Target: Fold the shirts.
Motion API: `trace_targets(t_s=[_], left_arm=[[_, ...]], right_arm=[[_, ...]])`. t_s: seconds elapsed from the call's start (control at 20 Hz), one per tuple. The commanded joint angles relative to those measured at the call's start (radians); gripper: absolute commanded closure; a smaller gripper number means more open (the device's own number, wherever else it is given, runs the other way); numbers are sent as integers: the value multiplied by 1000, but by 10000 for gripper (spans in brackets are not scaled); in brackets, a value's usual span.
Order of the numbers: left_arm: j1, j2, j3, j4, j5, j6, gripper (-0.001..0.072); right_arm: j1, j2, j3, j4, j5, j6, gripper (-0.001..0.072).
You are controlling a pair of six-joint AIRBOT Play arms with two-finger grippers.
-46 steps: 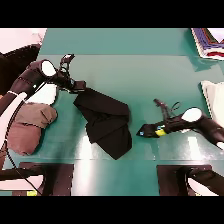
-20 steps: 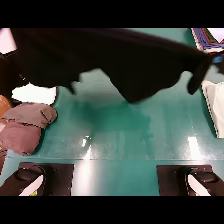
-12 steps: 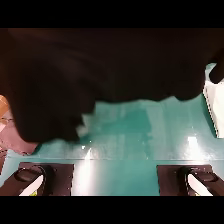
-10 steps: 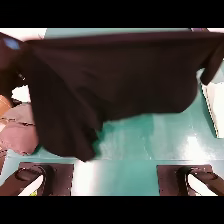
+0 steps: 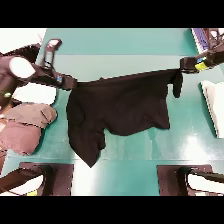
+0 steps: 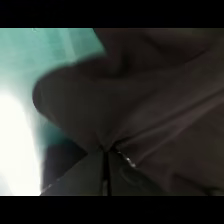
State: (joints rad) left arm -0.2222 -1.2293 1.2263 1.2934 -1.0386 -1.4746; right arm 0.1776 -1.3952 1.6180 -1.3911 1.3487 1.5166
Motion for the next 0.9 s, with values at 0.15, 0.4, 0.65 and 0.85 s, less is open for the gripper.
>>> trace_targets(t_s=[0.15,0.4,0.65,0.85], left_arm=[[0,-72,-26,-40,-148,9,279],[1,14,-26,-127,-179,42,289],[1,-33,-26,-102,74,-45,290],[1,-204,-14,-242,254,-45,290]], right_arm=[[0,-8,-10,0,70,-38,697],[0,123,-93,2,78,-41,697],[0,245,-302,12,-5,-41,697],[0,269,-391,13,-27,-40,697]])
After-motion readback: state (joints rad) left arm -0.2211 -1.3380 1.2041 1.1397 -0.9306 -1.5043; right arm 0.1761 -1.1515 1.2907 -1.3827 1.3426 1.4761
